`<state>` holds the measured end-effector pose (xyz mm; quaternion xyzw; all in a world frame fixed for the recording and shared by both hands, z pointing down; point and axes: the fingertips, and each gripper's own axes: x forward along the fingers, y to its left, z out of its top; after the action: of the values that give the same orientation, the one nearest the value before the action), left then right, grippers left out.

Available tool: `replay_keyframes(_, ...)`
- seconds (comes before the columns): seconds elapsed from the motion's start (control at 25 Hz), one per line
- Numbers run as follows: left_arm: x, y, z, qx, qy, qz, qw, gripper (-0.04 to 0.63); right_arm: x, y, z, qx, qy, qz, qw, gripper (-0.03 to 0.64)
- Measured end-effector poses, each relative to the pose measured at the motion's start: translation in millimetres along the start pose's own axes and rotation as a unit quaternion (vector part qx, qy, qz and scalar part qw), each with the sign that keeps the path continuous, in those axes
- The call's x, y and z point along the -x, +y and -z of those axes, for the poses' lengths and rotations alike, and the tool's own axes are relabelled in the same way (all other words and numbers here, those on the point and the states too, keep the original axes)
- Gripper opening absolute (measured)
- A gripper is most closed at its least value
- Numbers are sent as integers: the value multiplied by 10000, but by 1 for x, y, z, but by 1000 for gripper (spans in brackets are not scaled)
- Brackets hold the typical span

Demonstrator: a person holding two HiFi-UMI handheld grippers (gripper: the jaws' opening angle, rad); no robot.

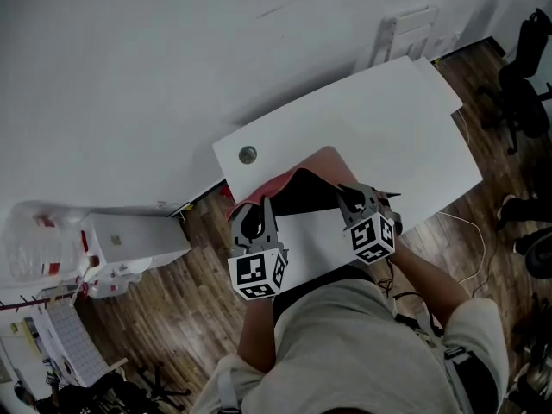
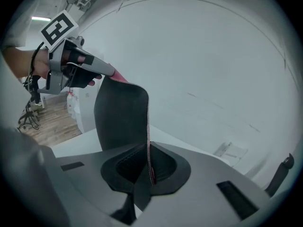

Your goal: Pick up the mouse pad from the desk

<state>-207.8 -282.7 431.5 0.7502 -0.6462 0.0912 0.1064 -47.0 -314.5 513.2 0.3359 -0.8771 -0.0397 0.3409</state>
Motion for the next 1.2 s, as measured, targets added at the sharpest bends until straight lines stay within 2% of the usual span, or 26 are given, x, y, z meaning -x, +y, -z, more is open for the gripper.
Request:
replay_keyframes(0.08, 4, 0, -9, -58, -97, 61, 9999, 31, 6, -4, -10, -32, -65, 156, 9999, 51)
replay_keyframes(0.24, 12, 3, -23, 102, -271, 194, 9994, 31, 18, -6, -27, 24, -119, 390, 9992, 51)
replay_keyframes(0.64, 21, 11, -38, 121, -487, 514, 9974, 31, 25, -14, -48, 75, -70, 762, 9970, 51)
replay_keyframes(1.2, 39, 30, -76, -249, -1215, 204, 9921, 31, 29, -34, -122, 71, -740, 1350, 9881, 51)
